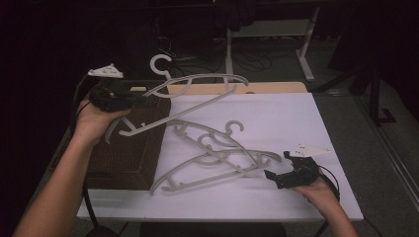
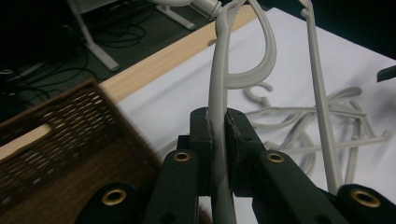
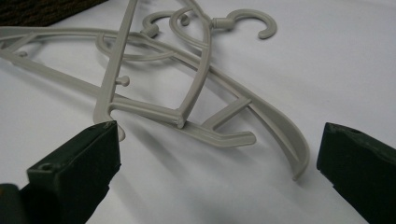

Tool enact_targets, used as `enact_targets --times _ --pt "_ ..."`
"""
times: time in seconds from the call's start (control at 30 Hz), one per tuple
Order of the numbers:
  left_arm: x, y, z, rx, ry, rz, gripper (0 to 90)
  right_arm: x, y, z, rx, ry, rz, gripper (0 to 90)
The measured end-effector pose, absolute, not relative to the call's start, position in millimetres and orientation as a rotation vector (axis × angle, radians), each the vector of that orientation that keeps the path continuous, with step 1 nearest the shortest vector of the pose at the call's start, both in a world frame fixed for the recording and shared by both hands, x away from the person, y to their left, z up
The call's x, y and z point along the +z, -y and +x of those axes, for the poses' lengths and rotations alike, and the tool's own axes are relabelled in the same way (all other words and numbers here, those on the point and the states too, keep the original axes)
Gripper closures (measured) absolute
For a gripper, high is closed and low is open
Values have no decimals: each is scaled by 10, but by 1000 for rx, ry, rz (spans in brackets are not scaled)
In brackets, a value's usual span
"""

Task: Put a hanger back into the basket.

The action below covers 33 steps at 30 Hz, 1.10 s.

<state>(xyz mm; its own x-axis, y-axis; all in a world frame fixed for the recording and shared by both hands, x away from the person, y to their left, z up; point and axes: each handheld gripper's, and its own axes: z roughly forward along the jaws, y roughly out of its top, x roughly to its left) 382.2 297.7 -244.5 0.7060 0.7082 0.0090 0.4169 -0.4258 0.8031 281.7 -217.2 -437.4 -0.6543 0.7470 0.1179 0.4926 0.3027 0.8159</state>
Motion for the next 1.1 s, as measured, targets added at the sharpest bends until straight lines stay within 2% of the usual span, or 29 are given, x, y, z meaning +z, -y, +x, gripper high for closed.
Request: enact_targets --times 0.6,1.1 --pt "-2597 -3852 3643 560 -984 2051 825 -4448 2062 2852 1236 -2322 1114 0" --pt "-2671 -4616 3626 668 -1199 1981 826 -4455 2069 2867 1230 -2319 1122 0"
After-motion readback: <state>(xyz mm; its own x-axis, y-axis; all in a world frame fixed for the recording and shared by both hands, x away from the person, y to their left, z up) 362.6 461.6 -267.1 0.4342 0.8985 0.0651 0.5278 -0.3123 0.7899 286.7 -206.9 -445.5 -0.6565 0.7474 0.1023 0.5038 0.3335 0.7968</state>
